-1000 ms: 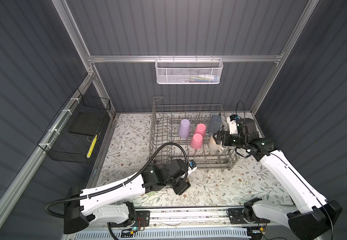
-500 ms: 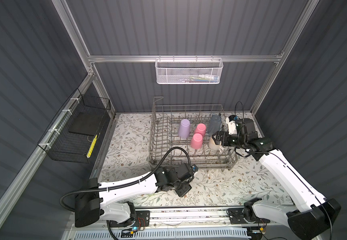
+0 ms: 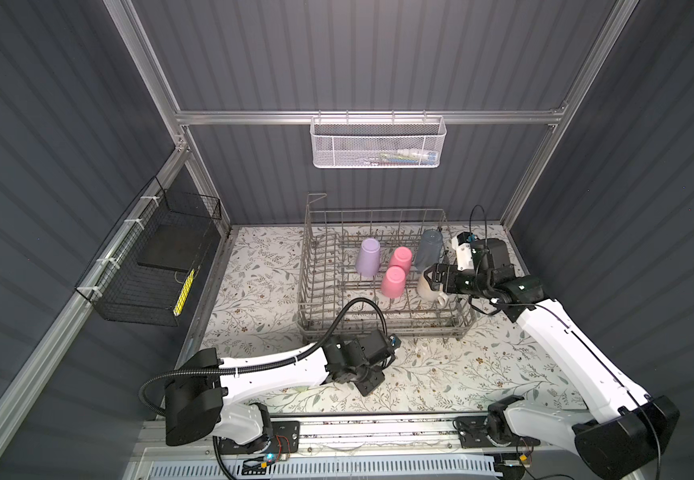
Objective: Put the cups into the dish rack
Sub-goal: 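Reach the left gripper down to the beige cup on the table and grasp its rim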
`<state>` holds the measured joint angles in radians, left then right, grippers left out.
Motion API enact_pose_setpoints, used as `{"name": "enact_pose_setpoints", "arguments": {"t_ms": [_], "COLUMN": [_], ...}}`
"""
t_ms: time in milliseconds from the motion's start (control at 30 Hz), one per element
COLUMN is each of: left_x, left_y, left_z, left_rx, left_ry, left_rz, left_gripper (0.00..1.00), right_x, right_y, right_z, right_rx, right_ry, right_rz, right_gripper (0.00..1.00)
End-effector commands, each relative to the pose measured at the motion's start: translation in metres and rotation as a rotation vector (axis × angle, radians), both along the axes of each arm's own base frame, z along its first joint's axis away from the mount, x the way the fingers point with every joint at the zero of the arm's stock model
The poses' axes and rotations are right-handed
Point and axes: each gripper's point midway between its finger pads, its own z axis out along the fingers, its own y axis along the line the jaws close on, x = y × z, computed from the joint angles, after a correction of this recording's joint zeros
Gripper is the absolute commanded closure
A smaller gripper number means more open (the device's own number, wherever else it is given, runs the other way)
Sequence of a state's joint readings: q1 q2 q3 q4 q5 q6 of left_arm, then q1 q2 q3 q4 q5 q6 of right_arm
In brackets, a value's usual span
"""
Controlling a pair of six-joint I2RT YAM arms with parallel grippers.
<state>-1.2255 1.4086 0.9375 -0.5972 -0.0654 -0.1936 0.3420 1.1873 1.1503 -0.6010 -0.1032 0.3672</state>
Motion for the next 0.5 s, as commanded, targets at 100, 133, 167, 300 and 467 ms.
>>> {"name": "enact_pose_setpoints", "arguments": {"t_ms": [100, 133, 167, 300, 467], "left_x": [-0.009, -0.009, -0.01, -0.015, -0.024], "left_y": [-0.009, -0.01, -0.011, -0.017, -0.032], "left_z": [0.003, 0.003, 0.003, 0.011, 0.041], "left_rx": [-0.013, -0.014, -0.016, -0.041, -0.134], "left_ry": [0.038, 0.042, 0.049, 0.072, 0.097], "left_rz": [-0.04, -0.043, -0.046, -0.069, -0.122], "left_gripper": [0.82, 0.84, 0.87, 0.96, 0.99], "right_x": [0.0, 0.0, 0.001, 0.001, 0.001], "right_y": [-0.002, -0.002, -0.002, -0.002, -0.001], "right_z": [-0.007, -0.007, -0.007, -0.009, -0.008], "right_rx": [0.018, 0.02, 0.021, 0.025, 0.044], "right_ry": [0.014, 0.013, 0.014, 0.018, 0.018], "right_rz": [-0.008, -0.009, -0.009, -0.008, 0.0], "right_gripper": [0.05, 0.05, 0.05, 0.05, 0.05]}}
